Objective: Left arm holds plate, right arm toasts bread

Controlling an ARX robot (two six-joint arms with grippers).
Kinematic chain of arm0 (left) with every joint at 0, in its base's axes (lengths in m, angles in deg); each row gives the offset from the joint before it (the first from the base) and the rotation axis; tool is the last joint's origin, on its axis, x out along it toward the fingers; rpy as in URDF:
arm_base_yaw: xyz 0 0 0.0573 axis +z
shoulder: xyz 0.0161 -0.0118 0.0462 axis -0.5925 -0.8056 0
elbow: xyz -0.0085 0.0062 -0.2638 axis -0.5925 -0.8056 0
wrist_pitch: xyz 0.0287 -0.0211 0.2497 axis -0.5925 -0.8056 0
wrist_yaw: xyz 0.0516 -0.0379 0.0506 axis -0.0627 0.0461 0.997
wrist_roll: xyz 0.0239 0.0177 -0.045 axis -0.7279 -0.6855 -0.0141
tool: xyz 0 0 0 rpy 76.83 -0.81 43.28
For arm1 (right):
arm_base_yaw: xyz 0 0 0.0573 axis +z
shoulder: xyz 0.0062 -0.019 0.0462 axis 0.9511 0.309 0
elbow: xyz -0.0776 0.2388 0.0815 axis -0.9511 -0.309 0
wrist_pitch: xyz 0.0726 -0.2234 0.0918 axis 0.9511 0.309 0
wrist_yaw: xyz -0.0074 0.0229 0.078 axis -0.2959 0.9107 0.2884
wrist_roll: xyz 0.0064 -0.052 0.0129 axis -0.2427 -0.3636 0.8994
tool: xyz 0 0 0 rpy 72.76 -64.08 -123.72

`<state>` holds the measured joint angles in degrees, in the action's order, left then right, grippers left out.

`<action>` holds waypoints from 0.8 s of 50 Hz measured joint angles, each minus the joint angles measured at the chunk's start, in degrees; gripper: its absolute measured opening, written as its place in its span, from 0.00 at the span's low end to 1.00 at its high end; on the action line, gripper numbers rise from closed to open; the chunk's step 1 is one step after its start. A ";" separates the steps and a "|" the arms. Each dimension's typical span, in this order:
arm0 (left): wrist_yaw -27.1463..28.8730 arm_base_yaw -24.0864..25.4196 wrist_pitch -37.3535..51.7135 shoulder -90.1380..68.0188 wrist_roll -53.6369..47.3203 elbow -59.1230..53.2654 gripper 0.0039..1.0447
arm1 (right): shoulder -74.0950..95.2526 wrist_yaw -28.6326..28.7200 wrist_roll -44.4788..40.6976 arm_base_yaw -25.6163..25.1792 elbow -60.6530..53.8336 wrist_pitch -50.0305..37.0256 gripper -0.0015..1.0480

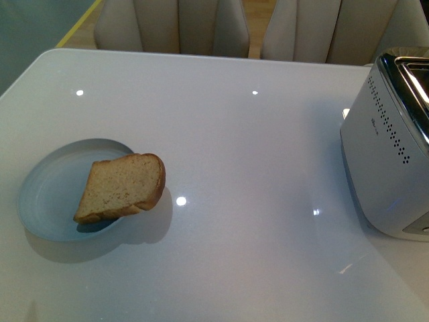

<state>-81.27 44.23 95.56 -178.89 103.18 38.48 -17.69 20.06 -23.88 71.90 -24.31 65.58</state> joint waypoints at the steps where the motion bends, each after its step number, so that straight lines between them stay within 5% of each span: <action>1: 0.02 0.00 0.96 -1.70 0.28 0.13 0.93 | 0.00 0.00 0.00 0.00 0.00 0.00 0.91; 40: -1.46 -2.45 9.03 -37.33 3.39 12.96 0.93 | 0.00 0.00 0.00 0.00 0.00 0.00 0.91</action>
<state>-82.74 41.78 104.59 -216.22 106.57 51.44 -17.69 20.06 -23.88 71.90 -24.31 65.58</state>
